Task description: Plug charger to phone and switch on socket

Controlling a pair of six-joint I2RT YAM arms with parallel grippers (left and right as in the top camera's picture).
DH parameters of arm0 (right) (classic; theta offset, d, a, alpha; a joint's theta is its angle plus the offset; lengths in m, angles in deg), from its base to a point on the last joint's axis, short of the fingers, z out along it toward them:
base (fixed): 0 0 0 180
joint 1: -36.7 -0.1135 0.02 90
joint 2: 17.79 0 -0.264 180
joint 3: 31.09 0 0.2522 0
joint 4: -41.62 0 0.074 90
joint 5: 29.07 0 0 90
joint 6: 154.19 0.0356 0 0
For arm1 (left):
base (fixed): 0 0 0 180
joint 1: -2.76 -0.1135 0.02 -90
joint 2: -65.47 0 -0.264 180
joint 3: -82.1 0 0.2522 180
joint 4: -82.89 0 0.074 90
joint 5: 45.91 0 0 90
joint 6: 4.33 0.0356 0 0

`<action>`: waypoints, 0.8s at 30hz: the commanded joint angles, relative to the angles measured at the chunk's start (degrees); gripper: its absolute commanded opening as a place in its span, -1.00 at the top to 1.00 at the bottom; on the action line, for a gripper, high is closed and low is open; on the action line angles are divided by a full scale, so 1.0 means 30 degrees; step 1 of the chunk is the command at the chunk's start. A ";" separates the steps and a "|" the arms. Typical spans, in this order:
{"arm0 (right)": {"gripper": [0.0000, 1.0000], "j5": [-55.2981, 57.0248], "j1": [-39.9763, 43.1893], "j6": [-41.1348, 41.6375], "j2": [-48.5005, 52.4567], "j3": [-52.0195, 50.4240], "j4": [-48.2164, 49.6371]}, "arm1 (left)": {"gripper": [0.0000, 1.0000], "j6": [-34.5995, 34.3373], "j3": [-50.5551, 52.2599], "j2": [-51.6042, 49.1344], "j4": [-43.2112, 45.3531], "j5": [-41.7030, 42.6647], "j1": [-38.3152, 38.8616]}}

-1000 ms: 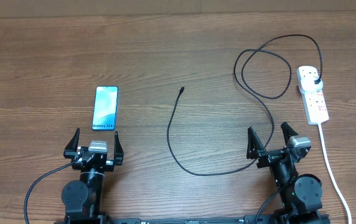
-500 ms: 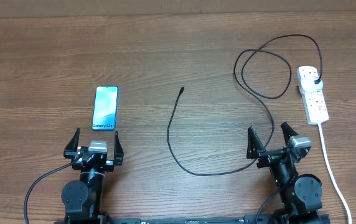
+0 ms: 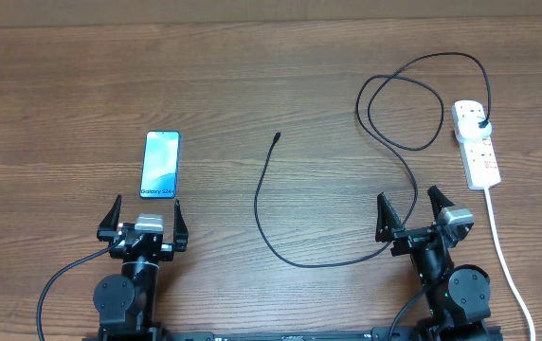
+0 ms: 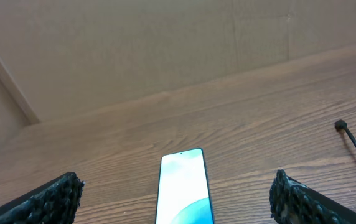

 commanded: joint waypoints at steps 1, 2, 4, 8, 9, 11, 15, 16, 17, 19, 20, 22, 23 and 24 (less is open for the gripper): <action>-1.00 -0.0036 0.0087 -0.0146 -0.0189 -0.0204 0.0073 | -0.99 -0.0189 0.0102 0.0182 -0.0007 -0.0262 -0.0197; -1.00 -0.0036 0.0087 -0.0138 -0.0189 -0.0204 0.0066 | -0.99 -0.0189 0.0102 0.0182 0.0000 -0.0262 -0.0189; -1.00 -0.0036 0.0087 -0.0146 -0.0189 -0.0204 0.0073 | -0.99 -0.0189 0.0095 0.0182 0.0000 -0.0262 -0.0197; -0.99 -0.0036 0.0087 -0.0146 -0.0189 -0.0204 0.0066 | -0.99 -0.0189 0.0102 0.0182 0.0000 -0.0270 -0.0197; -1.00 -0.0036 0.0087 -0.0138 -0.0189 -0.0204 0.0073 | -0.99 -0.0189 0.0102 0.0182 0.0015 -0.0262 -0.0197; -1.00 -0.0036 0.0087 -0.0138 -0.0189 -0.0204 0.0066 | -0.99 -0.0197 0.0102 0.0182 0.0000 -0.0262 -0.0197; -1.00 -0.0036 0.0087 -0.0138 -0.0189 -0.0204 0.0073 | -0.99 -0.0211 0.0095 0.0182 0.0000 -0.0262 -0.0197; -1.00 -0.0036 0.0087 -0.0146 -0.0189 -0.0204 0.0073 | -0.99 -0.0299 0.0095 0.0182 0.0015 -0.0262 -0.0197; -1.00 -0.0036 0.0087 -0.0146 -0.0189 -0.0204 0.0073 | -0.99 -0.0350 0.0102 0.0182 0.0022 -0.0262 -0.0197; -1.00 -0.0036 0.0087 -0.0138 -0.0189 -0.0204 0.0066 | -0.99 -0.0641 0.0095 0.0182 0.0080 -0.0270 -0.0197; -1.00 -0.0036 0.0087 -0.0146 -0.0189 -0.0204 0.0073 | -0.99 -0.0831 0.0095 0.0182 0.0124 -0.0270 -0.0197; -1.00 -0.0036 0.0087 -0.0138 -0.0189 -0.0204 0.0073 | -0.99 -0.1224 0.0095 0.0182 0.0576 -0.0270 -0.0197; -1.00 -0.0036 0.0087 -0.0138 -0.0189 -0.0204 0.0073 | -0.99 -0.1370 0.0095 0.0182 0.0809 -0.0284 -0.0197; -1.00 -0.0036 0.0087 -0.0138 -0.0189 -0.0204 0.0073 | -0.99 -0.1683 0.0095 0.0182 0.1064 -0.0430 -0.0197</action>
